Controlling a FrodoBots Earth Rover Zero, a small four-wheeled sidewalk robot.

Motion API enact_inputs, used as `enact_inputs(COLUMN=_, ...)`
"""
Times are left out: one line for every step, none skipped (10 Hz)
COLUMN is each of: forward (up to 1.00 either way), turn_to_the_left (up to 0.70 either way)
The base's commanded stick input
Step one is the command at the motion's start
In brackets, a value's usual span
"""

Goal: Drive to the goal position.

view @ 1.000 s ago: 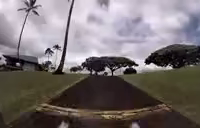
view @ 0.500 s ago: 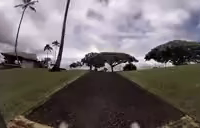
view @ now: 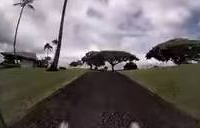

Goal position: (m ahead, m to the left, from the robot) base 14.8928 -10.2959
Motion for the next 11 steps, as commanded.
enact_inputs(forward=1.00, turn_to_the_left=0.00)
enact_inputs(forward=1.00, turn_to_the_left=0.00)
enact_inputs(forward=1.00, turn_to_the_left=0.00)
enact_inputs(forward=1.00, turn_to_the_left=0.00)
enact_inputs(forward=1.00, turn_to_the_left=0.00)
enact_inputs(forward=1.00, turn_to_the_left=0.00)
enact_inputs(forward=1.00, turn_to_the_left=0.00)
enact_inputs(forward=1.00, turn_to_the_left=0.00)
enact_inputs(forward=1.00, turn_to_the_left=0.00)
enact_inputs(forward=1.00, turn_to_the_left=0.00)
enact_inputs(forward=1.00, turn_to_the_left=0.00)
